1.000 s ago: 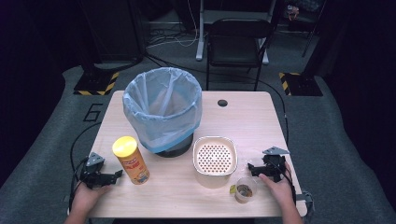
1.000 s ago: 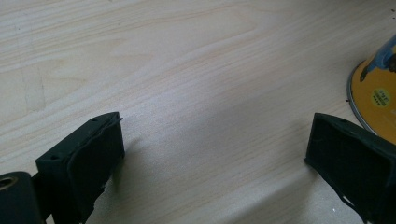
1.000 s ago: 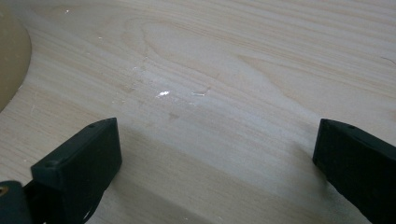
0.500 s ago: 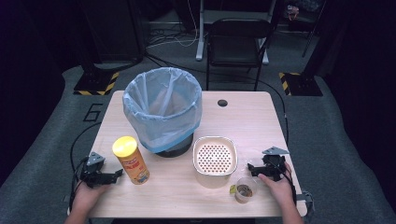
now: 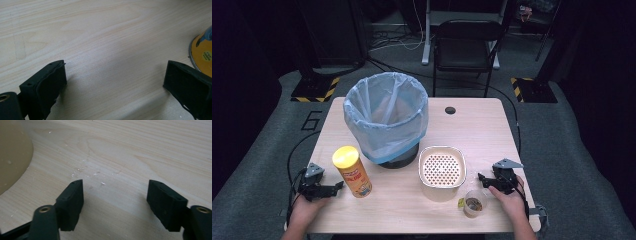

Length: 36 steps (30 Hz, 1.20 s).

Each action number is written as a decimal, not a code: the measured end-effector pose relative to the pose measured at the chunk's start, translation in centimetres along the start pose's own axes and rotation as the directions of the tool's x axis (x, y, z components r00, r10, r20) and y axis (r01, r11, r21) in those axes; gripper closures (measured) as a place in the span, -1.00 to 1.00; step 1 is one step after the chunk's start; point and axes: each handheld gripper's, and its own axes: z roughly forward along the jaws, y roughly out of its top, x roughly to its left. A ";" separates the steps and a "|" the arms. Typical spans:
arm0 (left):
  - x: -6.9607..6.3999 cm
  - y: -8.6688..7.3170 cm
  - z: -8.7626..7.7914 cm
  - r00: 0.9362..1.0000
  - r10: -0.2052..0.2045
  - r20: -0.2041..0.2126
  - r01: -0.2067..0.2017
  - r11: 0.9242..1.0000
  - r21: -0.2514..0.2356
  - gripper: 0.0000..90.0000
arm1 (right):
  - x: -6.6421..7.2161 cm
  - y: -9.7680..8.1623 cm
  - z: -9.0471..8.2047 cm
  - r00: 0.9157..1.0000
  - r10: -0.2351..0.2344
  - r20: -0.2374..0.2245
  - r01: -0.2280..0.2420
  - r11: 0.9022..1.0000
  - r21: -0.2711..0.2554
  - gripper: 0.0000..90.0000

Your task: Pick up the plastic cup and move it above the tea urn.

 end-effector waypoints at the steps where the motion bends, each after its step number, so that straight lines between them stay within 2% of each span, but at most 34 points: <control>1: 0.0 0.0 0.0 1.000 0.000 0.000 0.000 1.000 0.000 -0.91 | 0.1 0.0 -0.1 1.000 0.000 0.001 0.000 1.000 0.004 -0.20; 4: 0.0 0.0 0.0 1.000 -0.006 0.001 0.006 1.000 0.005 -0.91 | 0.1 0.0 -0.4 1.000 -0.014 -0.006 0.014 1.000 0.013 -0.13; 8: 0.0 0.0 0.0 1.000 -0.006 0.002 0.006 1.000 0.005 -0.91 | 0.1 0.3 -0.8 1.000 0.000 -0.010 0.000 0.999 0.038 -0.12; 10: -0.1 0.0 0.0 1.000 -0.007 0.002 0.007 1.000 0.004 -0.91 | 0.2 0.5 -1.3 1.000 -0.009 -0.004 0.009 0.999 0.039 -0.12; 11: 0.1 0.0 0.0 1.000 0.008 -0.006 -0.008 1.000 -0.001 -0.91 | 0.3 0.7 -1.6 1.000 -0.003 -0.007 0.004 0.999 0.045 -0.12; 15: 0.1 0.0 0.0 1.000 0.009 -0.007 -0.009 1.000 -0.003 -0.91 | 0.5 1.2 -2.5 1.000 -0.003 -0.005 0.003 1.000 0.030 -0.11; 19: 0.1 0.0 0.0 1.000 0.009 -0.008 -0.009 1.000 -0.004 -0.91 | 0.8 1.9 -3.6 1.000 -0.007 -0.014 0.007 1.000 0.018 0.01; 20: 0.0 0.0 0.0 1.000 0.004 -0.006 -0.004 1.000 -0.004 -0.91 | 0.8 2.4 -4.1 0.999 0.011 -0.045 -0.010 1.000 0.011 0.04; 23: 0.0 0.0 0.0 1.000 0.003 -0.008 -0.003 1.000 -0.002 -0.91 | 0.9 3.2 -4.7 0.998 0.019 -0.055 -0.019 1.000 -0.005 0.10; 24: 0.0 0.0 0.0 1.000 -0.002 -0.006 0.002 1.000 0.001 -0.91 | 1.3 4.1 -5.5 0.998 0.013 -0.067 -0.014 0.999 -0.028 0.14; 25: 0.0 0.0 0.0 1.000 -0.002 -0.006 0.002 1.000 0.001 -0.91 | 1.3 4.1 -5.5 0.998 0.013 -0.067 -0.014 0.999 -0.028 0.14; 27: 0.0 0.0 0.0 1.000 0.004 -0.009 -0.004 1.000 -0.001 -0.91 | 2.0 5.4 -6.4 0.995 0.001 -0.096 -0.006 0.999 -0.052 0.18; 29: 0.0 0.0 0.0 1.000 0.000 -0.007 0.000 1.000 0.002 -0.91 | 2.5 6.3 -6.8 0.993 -0.017 -0.117 0.010 0.998 -0.061 0.19; 34: -0.1 0.0 0.0 1.000 -0.003 -0.006 0.004 1.000 0.003 -0.91 | 3.4 8.0 -7.5 0.990 -0.023 -0.139 0.011 0.996 -0.084 0.24; 36: 0.0 0.0 0.0 1.000 0.006 -0.012 -0.006 1.000 -0.004 -0.91 | 3.9 9.1 -7.8 0.985 -0.028 -0.173 0.009 0.994 -0.109 0.24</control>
